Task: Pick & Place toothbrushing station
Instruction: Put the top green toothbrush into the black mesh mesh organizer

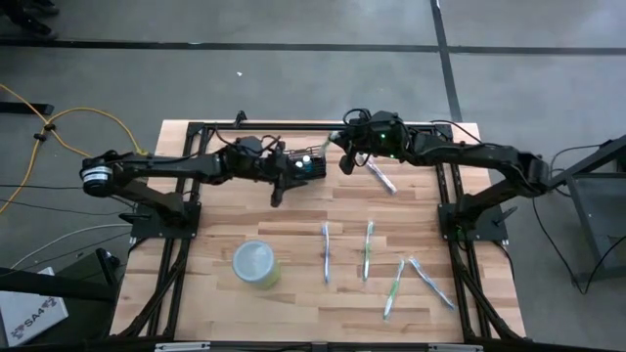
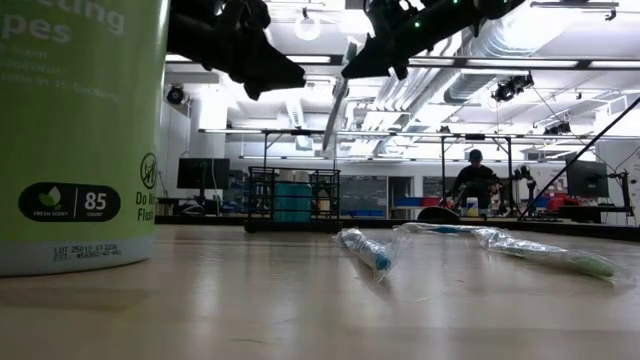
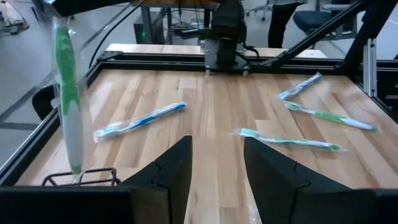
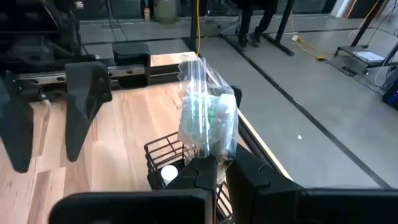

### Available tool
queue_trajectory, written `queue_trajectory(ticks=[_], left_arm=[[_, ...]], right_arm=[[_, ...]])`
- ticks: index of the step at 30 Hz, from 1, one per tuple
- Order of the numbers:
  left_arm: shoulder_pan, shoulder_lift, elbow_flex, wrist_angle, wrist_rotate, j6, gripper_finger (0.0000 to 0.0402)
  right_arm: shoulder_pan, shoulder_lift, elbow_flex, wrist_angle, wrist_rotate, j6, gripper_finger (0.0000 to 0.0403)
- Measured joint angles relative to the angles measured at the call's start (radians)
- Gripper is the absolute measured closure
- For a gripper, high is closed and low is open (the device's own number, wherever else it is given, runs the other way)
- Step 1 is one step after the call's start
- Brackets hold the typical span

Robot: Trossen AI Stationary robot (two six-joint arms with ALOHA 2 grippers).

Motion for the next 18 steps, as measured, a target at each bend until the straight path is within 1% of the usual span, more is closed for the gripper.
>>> queue_trajectory(ticks=[8,11,18], left_arm=[[0.005,0.005,0.000,-0.015,0.001,0.000,0.0260],[0.005,0.005,0.000,-0.020,0.001,0.000,0.0260],[0.002,0.005,0.000,-0.040,0.001,0.001,0.0260]], right_arm=[[-0.005,0.029,-0.001,-0.017,-0.009,0.024,0.0395],[-0.006,0.058,0.001,0.003,-0.024,0.035,0.0395],[-0.011,0.135,-0.001,0.017,-0.022,0.046,0.0395]])
